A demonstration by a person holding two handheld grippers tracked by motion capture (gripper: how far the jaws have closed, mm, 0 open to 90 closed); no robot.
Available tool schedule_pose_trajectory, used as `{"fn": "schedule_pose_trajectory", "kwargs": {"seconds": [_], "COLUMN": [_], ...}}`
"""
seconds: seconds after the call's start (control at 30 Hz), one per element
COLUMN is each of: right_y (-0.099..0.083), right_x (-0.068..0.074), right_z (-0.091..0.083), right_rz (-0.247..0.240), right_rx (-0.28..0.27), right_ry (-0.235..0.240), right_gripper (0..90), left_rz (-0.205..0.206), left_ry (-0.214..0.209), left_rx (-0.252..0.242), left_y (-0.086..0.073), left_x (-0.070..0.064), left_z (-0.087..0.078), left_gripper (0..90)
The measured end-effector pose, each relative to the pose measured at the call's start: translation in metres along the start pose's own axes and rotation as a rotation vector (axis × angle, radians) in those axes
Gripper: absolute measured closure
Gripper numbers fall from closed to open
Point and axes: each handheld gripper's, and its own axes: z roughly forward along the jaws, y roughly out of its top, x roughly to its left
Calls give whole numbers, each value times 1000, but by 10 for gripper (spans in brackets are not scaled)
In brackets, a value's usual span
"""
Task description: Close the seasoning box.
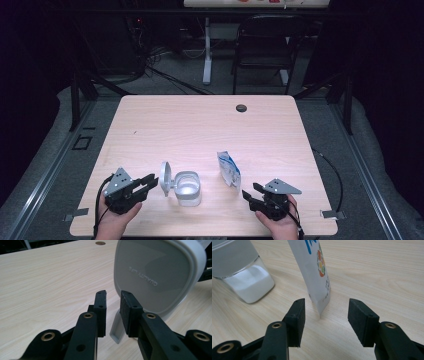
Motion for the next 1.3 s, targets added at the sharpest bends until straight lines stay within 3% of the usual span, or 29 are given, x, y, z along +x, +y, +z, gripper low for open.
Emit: {"fn": "schedule_pose_trajectory", "kwargs": {"seconds": [0.4,0.53,0.87,1.3], "right_y": [-4,-3,-3,-4], "right_x": [2,0,5,2], "right_z": [-1,-1,5,3], "right_rz": [-14,6,-14,2], "right_rx": [1,-7,10,-1], "right_ry": [9,12,17,13], "right_gripper": [479,479,479,479], "left_rz": [14,13,14,35], "left_ry": [-11,-8,-22,-47], "left_rx": [-10,-13,-17,-13], "left_y": [11,10,11,15], "left_x": [-9,-11,-11,-22], "left_z": [6,5,1,10], "left_gripper": [775,783,816,831]}}
